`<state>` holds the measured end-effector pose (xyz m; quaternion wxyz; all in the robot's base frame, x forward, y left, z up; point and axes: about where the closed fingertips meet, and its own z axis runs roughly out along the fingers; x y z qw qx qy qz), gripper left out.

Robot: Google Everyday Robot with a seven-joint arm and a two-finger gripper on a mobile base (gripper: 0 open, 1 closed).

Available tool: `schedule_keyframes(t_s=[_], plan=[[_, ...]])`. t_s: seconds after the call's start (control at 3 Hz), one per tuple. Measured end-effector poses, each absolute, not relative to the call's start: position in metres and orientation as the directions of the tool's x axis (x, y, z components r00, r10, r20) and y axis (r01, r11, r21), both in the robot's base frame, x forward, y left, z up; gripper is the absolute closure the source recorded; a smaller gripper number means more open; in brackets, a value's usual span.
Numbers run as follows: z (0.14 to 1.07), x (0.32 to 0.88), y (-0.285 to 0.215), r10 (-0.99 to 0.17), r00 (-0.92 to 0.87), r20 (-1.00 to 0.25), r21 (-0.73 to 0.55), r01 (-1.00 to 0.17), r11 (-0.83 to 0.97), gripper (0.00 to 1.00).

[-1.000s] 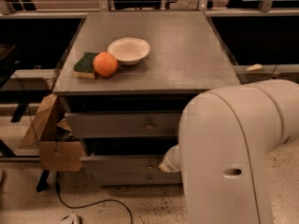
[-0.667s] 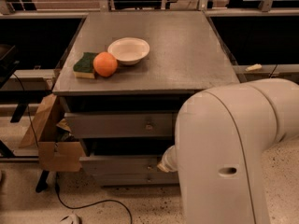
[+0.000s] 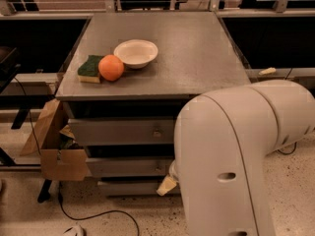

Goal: Close middle drawer

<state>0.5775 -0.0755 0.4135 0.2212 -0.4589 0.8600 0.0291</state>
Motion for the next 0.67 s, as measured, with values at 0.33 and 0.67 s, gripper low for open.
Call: schedule_keyframes(t_s=[0.33,0.67], plan=[[0.4134,0.5748,-0.0756,-0.776,-0.481,-0.407,-0.153,-0.802,0.577,0.00],[0.4094,0.5734,-0.0761,-0.780,-0.486,-0.394,-0.151,-0.803,0.576,0.00]])
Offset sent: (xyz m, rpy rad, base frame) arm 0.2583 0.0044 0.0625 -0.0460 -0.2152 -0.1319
